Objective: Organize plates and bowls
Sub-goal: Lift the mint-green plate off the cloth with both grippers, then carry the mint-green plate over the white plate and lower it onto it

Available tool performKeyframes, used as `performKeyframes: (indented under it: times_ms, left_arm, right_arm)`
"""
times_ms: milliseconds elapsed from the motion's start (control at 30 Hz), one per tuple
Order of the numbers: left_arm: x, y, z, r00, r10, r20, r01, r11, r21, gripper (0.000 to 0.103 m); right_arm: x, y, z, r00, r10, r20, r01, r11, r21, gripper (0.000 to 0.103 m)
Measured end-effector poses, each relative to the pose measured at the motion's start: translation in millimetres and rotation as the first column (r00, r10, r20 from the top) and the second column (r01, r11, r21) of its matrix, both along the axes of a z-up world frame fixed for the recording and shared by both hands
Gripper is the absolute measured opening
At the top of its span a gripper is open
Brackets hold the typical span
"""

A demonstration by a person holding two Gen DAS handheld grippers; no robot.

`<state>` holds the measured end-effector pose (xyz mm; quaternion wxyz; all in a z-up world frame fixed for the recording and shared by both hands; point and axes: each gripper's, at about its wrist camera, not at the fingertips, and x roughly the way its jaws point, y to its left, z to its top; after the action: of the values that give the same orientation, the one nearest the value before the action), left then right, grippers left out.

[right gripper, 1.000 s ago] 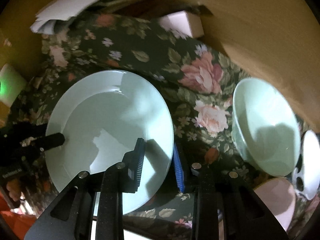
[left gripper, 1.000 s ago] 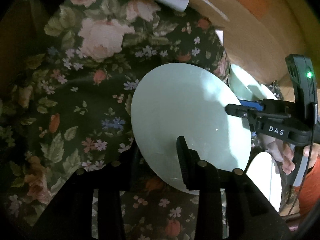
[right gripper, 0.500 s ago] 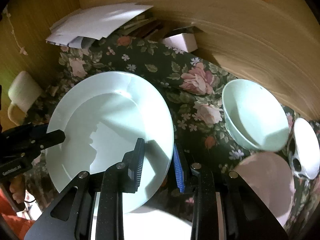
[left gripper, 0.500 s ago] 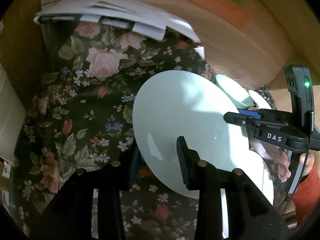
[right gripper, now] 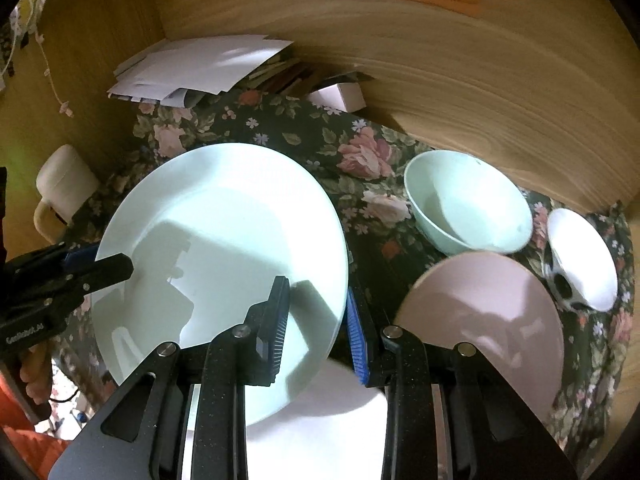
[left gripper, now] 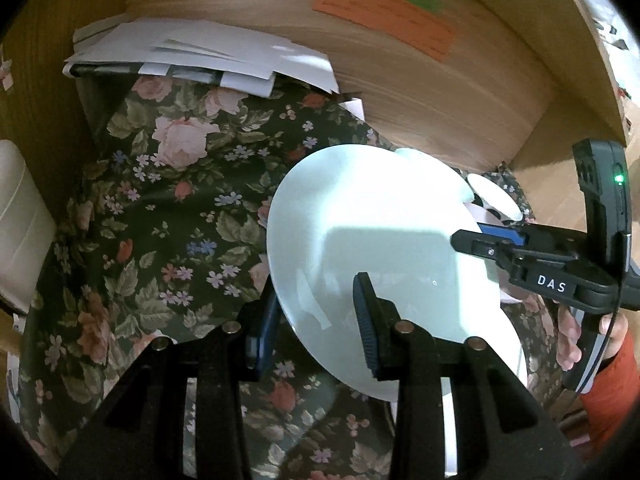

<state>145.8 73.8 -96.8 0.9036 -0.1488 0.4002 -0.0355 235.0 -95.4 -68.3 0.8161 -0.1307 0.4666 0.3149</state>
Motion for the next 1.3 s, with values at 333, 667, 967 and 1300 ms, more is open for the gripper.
performKeyframes:
  times_ms: [333,667,967,1300]
  left_arm:
    - [-20,-19,4,1.0,-0.024,0.012,0.024,1.0,-0.001,0.035]
    - [-35,-36,2,0.998,-0.059,0.012,0.059,0.998,-0.002,0.035]
    - [-44,-53,-4,0.994,-0.106,0.003,0.106,0.994,-0.005,0.035]
    - [-53,-70,-15,0.988,-0.153,-0.025,0.153,0.988,-0.004,0.035]
  right_arm:
    - [-23,-25,2,1.0,-0.028,0.0,0.028,1.0,0.005,0.025]
    - [-43,-49,2,0.998,-0.071,-0.004,0.071,0.997,0.027,0.025]
    - [-63,-73,-2,0.993,-0.116,-0.006,0.116,0.992,0.04,0.025]
    - [-76,-94,-9,0.987,-0.158,-0.028,0.159,0.986,0.042,0.025]
